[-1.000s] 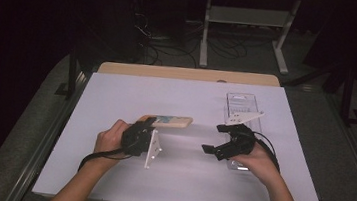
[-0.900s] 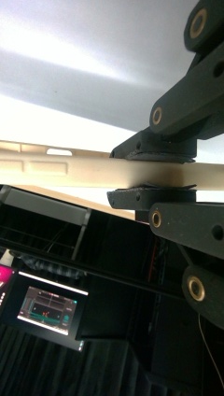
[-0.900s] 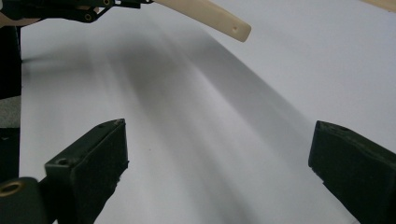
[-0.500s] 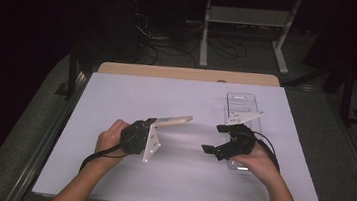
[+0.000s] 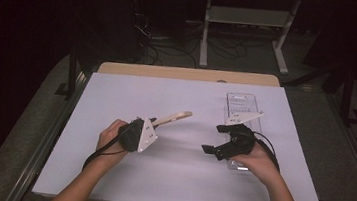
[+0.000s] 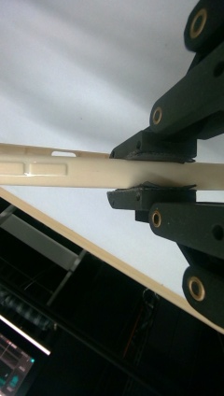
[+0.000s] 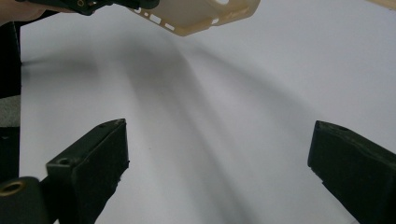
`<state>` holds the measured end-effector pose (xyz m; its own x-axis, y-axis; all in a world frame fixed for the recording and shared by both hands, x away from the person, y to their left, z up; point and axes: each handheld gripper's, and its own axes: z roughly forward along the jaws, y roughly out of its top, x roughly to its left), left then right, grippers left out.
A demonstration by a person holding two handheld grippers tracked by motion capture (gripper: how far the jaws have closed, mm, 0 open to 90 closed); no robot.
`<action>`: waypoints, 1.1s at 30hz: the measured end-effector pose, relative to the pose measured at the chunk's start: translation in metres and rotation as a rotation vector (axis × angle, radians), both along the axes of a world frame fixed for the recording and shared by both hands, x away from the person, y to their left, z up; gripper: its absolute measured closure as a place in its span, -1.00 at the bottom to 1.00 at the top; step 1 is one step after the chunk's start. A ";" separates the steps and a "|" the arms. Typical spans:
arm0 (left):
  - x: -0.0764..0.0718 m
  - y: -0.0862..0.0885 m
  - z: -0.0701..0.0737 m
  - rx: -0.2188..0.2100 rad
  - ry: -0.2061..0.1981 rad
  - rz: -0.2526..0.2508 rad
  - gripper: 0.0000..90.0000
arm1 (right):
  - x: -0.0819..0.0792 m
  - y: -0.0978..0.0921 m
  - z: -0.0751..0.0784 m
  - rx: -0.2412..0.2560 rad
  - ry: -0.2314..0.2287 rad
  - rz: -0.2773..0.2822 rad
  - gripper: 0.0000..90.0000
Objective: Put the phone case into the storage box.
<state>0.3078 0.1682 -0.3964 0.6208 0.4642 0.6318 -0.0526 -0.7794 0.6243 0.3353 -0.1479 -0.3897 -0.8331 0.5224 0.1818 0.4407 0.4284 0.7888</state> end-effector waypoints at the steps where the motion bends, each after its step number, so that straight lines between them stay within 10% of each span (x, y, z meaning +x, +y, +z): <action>1: 0.000 0.000 0.001 -0.002 0.011 0.002 0.76 | 0.000 0.000 0.000 0.000 0.000 0.000 -0.90; 13: 0.005 0.003 0.003 -0.058 0.114 0.013 0.76 | 0.000 0.001 0.000 -0.004 0.002 -0.002 -0.89; 33: 0.012 0.010 0.006 -0.273 0.258 0.045 0.76 | 0.000 0.001 0.000 -0.006 -0.001 -0.002 -0.89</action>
<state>0.3194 0.1780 -0.3903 0.7186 0.6242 0.3065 0.1640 -0.5804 0.7976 0.3352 -0.1470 -0.3900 -0.8324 0.5249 0.1779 0.4406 0.4320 0.7869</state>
